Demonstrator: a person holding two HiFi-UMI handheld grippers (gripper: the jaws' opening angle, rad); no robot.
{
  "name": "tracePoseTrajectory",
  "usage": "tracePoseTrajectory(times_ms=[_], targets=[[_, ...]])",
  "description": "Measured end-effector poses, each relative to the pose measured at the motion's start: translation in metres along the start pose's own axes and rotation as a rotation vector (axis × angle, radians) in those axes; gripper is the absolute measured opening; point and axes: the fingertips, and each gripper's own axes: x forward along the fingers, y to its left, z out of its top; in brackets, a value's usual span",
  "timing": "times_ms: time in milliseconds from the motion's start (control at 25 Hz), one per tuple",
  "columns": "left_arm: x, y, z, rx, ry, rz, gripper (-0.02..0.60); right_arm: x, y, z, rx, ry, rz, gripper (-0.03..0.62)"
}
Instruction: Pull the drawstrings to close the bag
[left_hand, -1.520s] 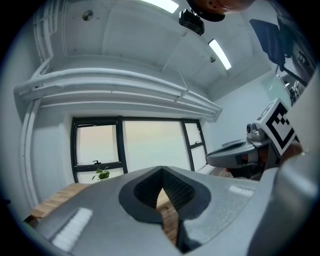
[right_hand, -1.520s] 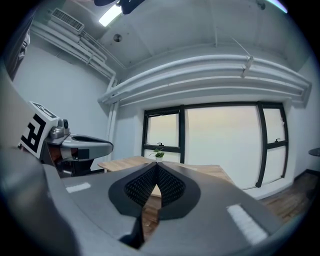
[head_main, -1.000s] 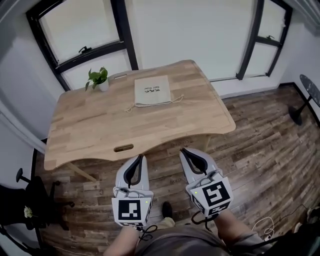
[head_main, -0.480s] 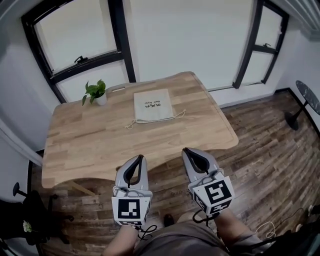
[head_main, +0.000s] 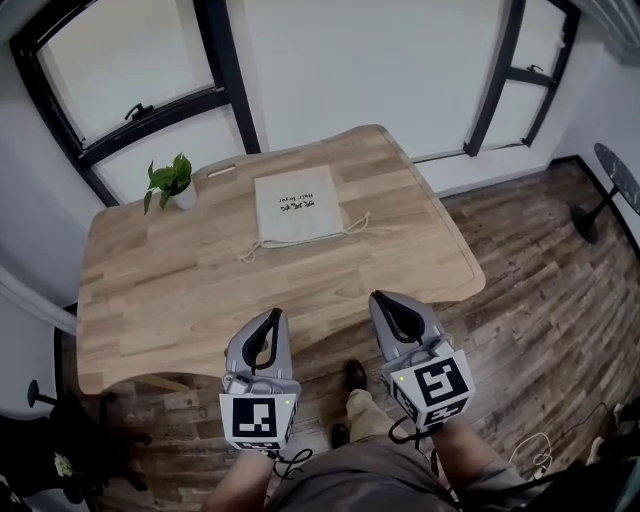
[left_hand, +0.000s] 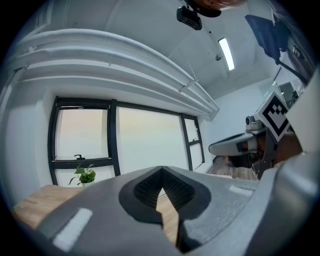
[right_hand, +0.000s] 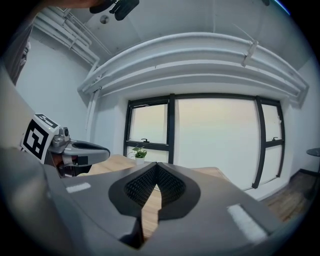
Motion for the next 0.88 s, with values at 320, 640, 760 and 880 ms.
tracePoseTrajectory(times_ms=[320, 640, 760, 880], targets=[[0.070, 0.029, -0.012, 0.009, 0.035, 0.021, 0.002, 0.077, -0.043, -0.007, 0.030, 0.032, 0.043, 0.030], [0.140, 0.054, -0.009, 0.011, 0.064, 0.060, 0.002, 0.144, -0.088, 0.001, 0.036, 0.031, 0.090, 0.030], [0.161, 0.062, -0.003, 0.018, 0.051, 0.083, 0.002, 0.164, -0.101, 0.010, 0.026, 0.016, 0.119, 0.031], [0.176, 0.070, 0.009, 0.032, 0.029, 0.109, 0.002, 0.181, -0.111, 0.022, 0.007, -0.007, 0.147, 0.030]])
